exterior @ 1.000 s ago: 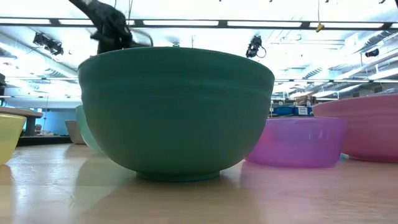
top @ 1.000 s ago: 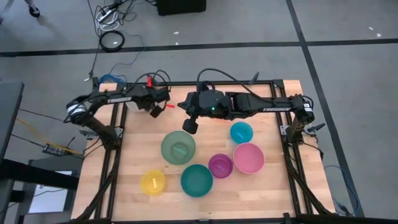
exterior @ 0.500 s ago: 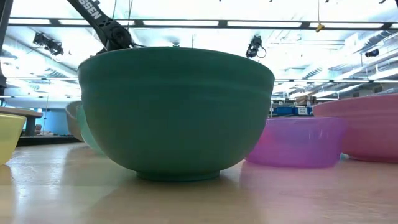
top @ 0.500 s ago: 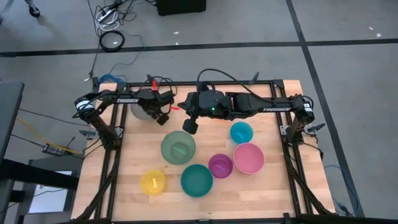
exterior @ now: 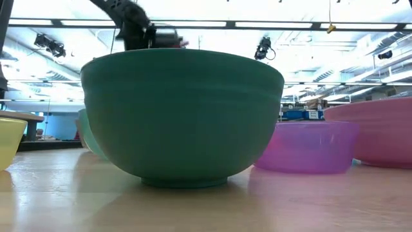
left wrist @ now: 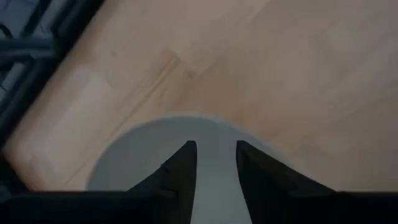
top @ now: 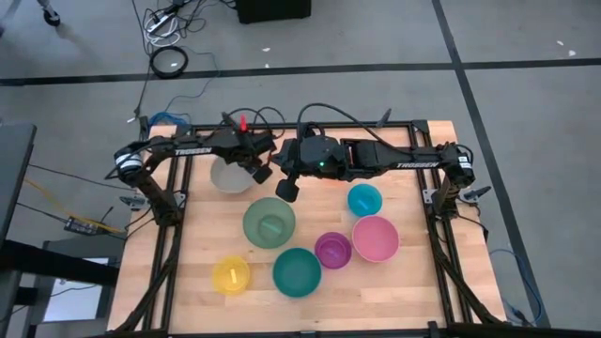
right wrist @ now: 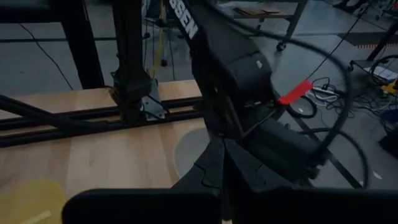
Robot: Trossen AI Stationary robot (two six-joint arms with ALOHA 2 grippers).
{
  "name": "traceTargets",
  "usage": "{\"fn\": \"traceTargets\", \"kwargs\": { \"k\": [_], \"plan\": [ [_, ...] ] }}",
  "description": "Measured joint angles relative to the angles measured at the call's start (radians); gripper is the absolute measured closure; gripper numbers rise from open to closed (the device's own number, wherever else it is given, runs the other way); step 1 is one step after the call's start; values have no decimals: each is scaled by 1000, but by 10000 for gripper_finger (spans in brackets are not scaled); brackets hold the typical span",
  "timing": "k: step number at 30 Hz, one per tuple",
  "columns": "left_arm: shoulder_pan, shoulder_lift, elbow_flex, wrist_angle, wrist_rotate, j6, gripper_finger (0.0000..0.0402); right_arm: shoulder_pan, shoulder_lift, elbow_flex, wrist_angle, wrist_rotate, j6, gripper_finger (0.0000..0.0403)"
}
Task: Nest bowls inside each other
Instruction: Stack the gray bowl on top of the green bowl
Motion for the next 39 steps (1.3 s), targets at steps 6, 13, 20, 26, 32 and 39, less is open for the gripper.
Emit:
{"fn": "traceTargets", "kwargs": {
  "k": [6, 13, 20, 26, 32, 39],
  "plan": [
    [-71, -59, 183, -169, -129, 25, 280, 3, 0, 0, -1, 1, -1, 402],
    [-126, -260, 353, -413, -225, 0, 280, 40, -1, -10, -27, 182, -5, 402],
    [-221, -589, 362, -341, -202, -39, 280, 15, -3, -147, -5, 249, 133, 402],
    [-305, -756, 315, -314, -180, -89, 280, -98, 0, -346, 248, -75, 288, 391],
    [-334, -821, 223, -318, -180, -134, 280, -198, 59, -472, 472, -230, 391, 333],
    [-335, -833, 53, -295, -177, -177, 280, -233, 238, -449, 694, -352, 503, 258]
  ]
}}
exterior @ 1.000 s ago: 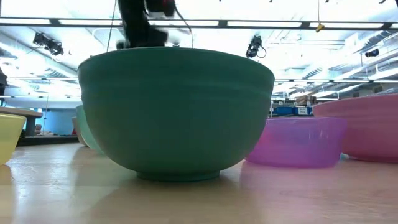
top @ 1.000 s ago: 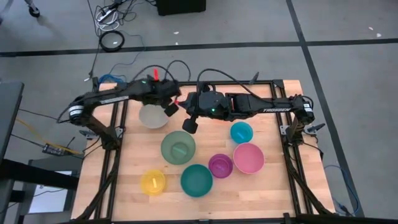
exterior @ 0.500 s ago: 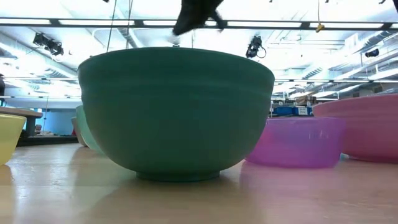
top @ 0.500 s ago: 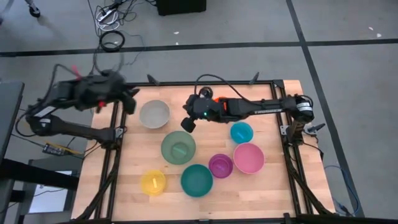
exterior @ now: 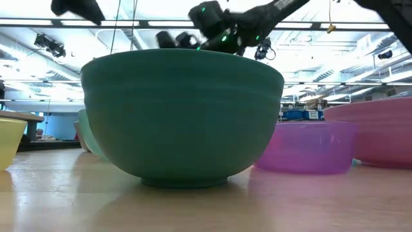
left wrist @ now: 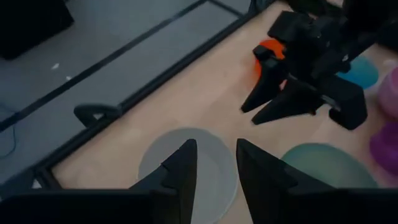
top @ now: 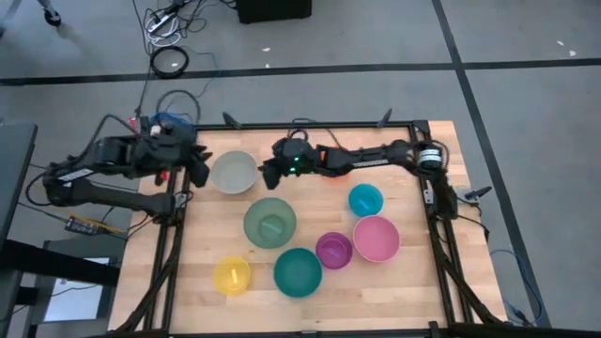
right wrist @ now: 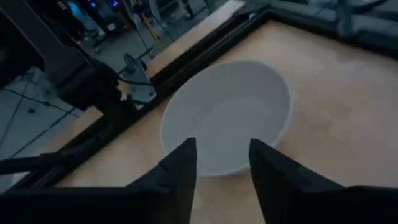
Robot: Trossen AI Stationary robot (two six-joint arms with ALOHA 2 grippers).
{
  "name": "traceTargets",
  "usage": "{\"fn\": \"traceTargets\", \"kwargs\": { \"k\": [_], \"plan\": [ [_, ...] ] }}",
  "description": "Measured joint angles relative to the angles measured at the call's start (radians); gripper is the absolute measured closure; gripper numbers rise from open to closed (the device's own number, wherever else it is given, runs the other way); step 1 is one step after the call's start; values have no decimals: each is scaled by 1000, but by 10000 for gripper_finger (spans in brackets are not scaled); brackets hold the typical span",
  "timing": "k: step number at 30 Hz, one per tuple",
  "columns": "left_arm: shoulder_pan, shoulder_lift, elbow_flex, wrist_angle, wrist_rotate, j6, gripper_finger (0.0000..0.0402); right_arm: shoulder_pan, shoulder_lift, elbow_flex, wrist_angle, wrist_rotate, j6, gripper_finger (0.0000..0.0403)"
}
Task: Nest bowls inside each other
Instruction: Stack the gray bowl on top of the green bowl
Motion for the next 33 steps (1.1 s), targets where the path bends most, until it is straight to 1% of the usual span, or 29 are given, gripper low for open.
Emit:
{"fn": "traceTargets", "kwargs": {
  "k": [4, 9, 11, 12, 13, 14, 16, 17, 19, 20, 22, 23, 25, 26, 28, 33],
  "plan": [
    [0, 0, -81, 48, 24, -8, 280, -5, 79, 64, 18, -6, 31, 232],
    [0, 1, -147, 103, 51, -9, 280, -18, 170, 155, -111, 6, 33, 219],
    [0, 0, -165, 125, 52, -9, 280, -25, 187, 181, -176, 10, 29, 217],
    [0, -1, -171, 135, 52, -9, 280, -27, 206, 205, -158, 15, 26, 217],
    [0, 0, -175, 138, 52, -9, 280, -28, 214, 215, -151, 9, 26, 217],
    [0, -1, -178, 133, 52, -9, 280, -29, 220, 216, -208, 6, 26, 217],
    [0, 0, -179, 139, 51, -9, 280, -31, 246, 247, -180, 5, 26, 217],
    [0, 0, -180, 136, 52, -9, 280, -30, 246, 248, -216, 6, 22, 217],
    [0, 0, -180, 141, 52, -9, 280, -31, 262, 275, -181, 5, 22, 217],
    [0, 0, -180, 141, 51, -9, 280, -31, 264, 279, -207, 4, 23, 217],
    [0, 0, -180, 145, 51, -8, 280, -29, 286, 303, -183, 4, 29, 217],
    [0, 0, -180, 146, 51, -8, 280, -29, 290, 303, -214, 4, 30, 217],
    [0, 0, -180, 154, 51, -8, 280, -25, 316, 318, -186, 6, 33, 217],
    [0, 0, -180, 154, 51, -8, 280, -24, 317, 317, -214, 5, 38, 217],
    [0, 0, -180, 158, 51, -8, 280, -24, 328, 321, -194, 5, 48, 218],
    [0, 0, -180, 159, 51, -8, 280, -24, 328, 320, -186, 5, 50, 218]
  ]
}}
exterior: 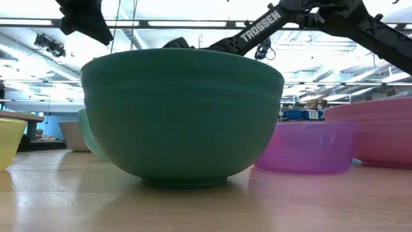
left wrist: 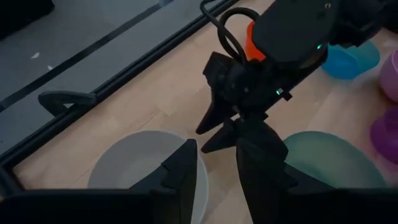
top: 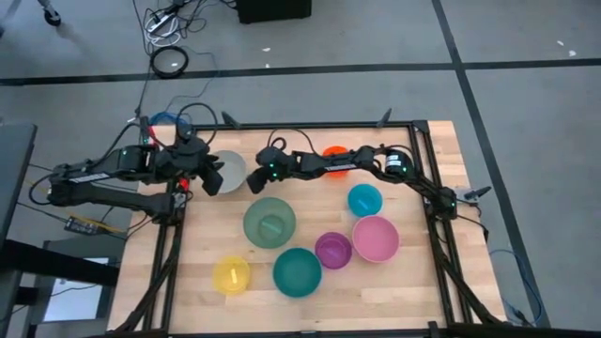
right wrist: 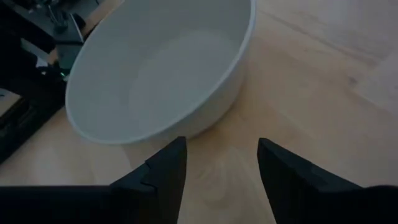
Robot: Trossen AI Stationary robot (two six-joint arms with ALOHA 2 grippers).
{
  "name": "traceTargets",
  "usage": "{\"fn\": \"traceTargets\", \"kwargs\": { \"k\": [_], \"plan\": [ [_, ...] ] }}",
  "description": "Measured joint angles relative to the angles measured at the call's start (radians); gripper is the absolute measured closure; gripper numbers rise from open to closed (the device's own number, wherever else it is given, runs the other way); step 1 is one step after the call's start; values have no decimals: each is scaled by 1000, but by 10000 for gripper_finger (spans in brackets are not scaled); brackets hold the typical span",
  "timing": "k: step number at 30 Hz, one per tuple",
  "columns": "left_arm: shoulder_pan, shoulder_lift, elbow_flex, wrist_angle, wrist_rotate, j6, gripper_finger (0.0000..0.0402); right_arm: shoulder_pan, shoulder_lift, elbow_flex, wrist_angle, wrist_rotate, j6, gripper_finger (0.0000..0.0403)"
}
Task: Nest bowls inside each other
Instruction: Stack the gray bowl on top of the green bowl
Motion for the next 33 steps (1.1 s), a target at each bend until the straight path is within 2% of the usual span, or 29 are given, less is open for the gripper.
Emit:
{"fn": "traceTargets", "kwargs": {
  "k": [13, 26, 33],
  "plan": [
    [0, 0, 0, -1, 3, 3, 280, -1, -3, 0, 113, -54, 53, 218],
    [0, 0, 0, 0, 3, 21, 280, 1, 4, 0, 132, 34, 77, 218],
    [0, 0, 0, 0, 3, 24, 280, 1, 4, 0, 148, 37, 101, 218]
  ]
}}
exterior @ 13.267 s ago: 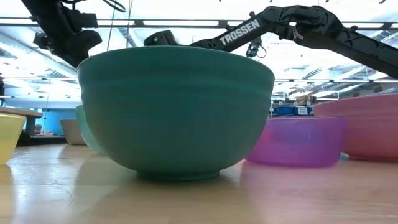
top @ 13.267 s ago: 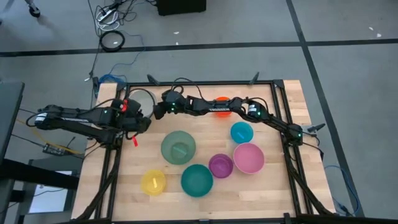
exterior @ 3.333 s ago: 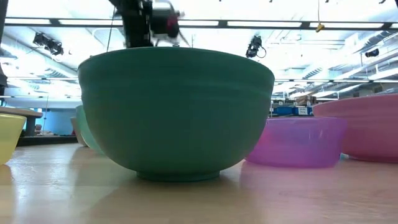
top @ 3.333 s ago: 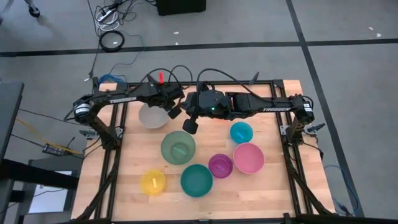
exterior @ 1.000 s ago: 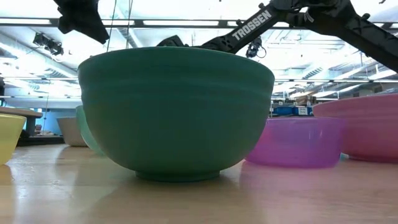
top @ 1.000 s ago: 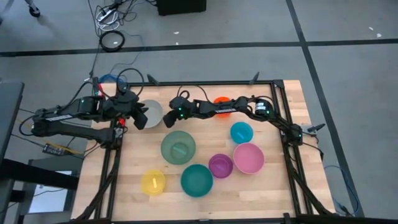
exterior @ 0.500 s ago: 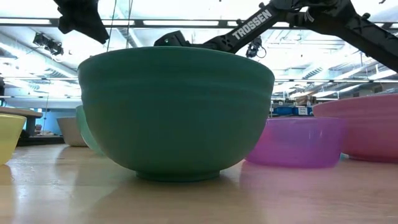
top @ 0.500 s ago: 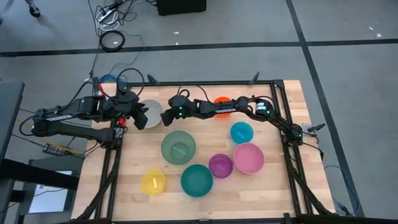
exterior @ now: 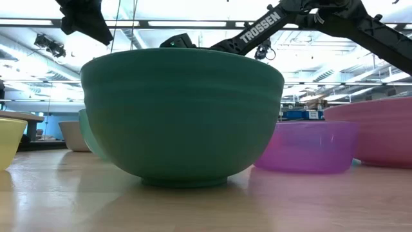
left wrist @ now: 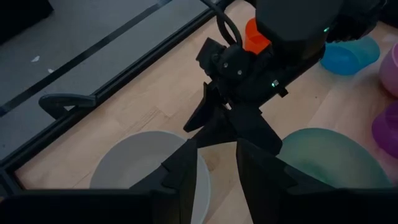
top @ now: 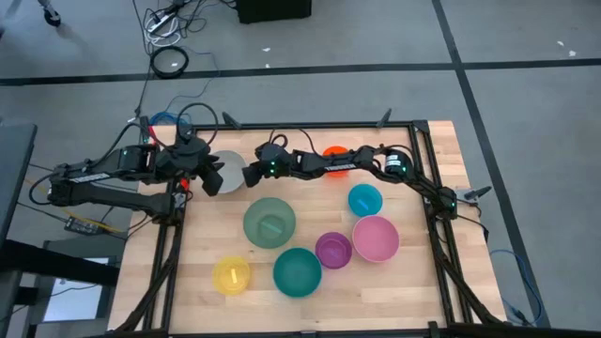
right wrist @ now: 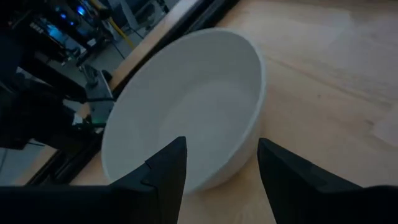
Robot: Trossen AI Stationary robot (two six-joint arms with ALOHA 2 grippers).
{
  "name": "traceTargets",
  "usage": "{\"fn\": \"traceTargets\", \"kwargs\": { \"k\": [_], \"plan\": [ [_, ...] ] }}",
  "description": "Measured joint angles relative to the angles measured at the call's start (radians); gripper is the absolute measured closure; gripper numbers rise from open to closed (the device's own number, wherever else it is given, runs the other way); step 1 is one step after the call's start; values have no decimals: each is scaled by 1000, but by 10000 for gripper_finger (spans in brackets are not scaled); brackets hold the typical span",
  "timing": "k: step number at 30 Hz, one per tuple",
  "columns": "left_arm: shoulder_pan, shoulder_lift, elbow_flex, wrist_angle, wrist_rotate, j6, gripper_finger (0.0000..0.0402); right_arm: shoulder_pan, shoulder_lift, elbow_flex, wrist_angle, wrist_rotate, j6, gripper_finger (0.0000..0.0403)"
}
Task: Nest bowls inside each other
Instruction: Stack the gray bowl on top of the green bowl
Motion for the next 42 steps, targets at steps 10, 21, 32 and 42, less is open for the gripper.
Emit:
{"fn": "traceTargets", "kwargs": {
  "k": [10, 21, 32, 42],
  "plan": [
    [0, 0, 0, 1, 0, 0, 280, 25, 0, 0, -11, 5, 31, 218],
    [0, 0, 0, 7, 0, 0, 280, 26, 0, 0, -11, 43, 54, 218],
    [0, 0, 0, 17, 0, 3, 280, 34, 2, 0, 84, -36, -95, 218],
    [0, 1, 0, 18, 0, 3, 280, 34, 2, 0, 18, 10, -128, 218]
  ]
}}
